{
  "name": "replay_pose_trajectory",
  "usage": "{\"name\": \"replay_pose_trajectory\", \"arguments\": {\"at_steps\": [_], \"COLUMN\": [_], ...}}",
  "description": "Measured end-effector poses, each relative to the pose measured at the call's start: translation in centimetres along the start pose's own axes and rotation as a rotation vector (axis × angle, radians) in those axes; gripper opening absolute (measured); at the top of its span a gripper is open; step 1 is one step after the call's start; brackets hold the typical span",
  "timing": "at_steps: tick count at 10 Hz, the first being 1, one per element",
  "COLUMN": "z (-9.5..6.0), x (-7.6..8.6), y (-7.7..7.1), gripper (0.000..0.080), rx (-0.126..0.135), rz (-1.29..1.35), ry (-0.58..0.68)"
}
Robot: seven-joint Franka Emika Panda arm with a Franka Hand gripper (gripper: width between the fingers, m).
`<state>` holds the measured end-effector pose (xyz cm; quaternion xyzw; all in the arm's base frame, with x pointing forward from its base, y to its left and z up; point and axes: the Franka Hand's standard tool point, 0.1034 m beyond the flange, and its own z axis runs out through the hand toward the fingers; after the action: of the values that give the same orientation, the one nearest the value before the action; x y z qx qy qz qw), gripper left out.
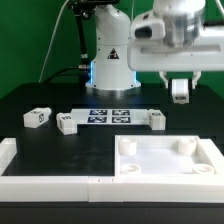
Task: Assemble one leg
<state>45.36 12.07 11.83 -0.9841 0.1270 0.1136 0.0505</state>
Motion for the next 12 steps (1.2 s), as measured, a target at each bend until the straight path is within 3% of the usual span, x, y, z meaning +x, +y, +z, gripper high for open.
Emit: {"name": "replay_pose_trajectory", "arguments": {"at_steps": [1,2,4,5,6,7,10,12], "z": [-0.8,-0.7,-0.6,-0.3,-0.3,-1.0,-2.8,-2.5], "x": [0.4,0.6,0.4,0.1,0.4,2.0,6.0,5.8], "y": [0.0,-0.3,-1.4,-1.9,-1.8,-1.2,-2.7,-2.6], "gripper": [0.029,0.029,0.029,0.029,0.029,0.029,0.029,0.029], "rx": [-0.014,0.0,0.052,0.053,0.013,-0.008,-0.014,-0.01], "rz": [-0.045,-0.038,-0.039,-0.085,-0.179,-0.24,-0.326,-0.32], "ry": [0.086,0.155,0.364,0.418,0.428,0.438,0.477,0.473]}}
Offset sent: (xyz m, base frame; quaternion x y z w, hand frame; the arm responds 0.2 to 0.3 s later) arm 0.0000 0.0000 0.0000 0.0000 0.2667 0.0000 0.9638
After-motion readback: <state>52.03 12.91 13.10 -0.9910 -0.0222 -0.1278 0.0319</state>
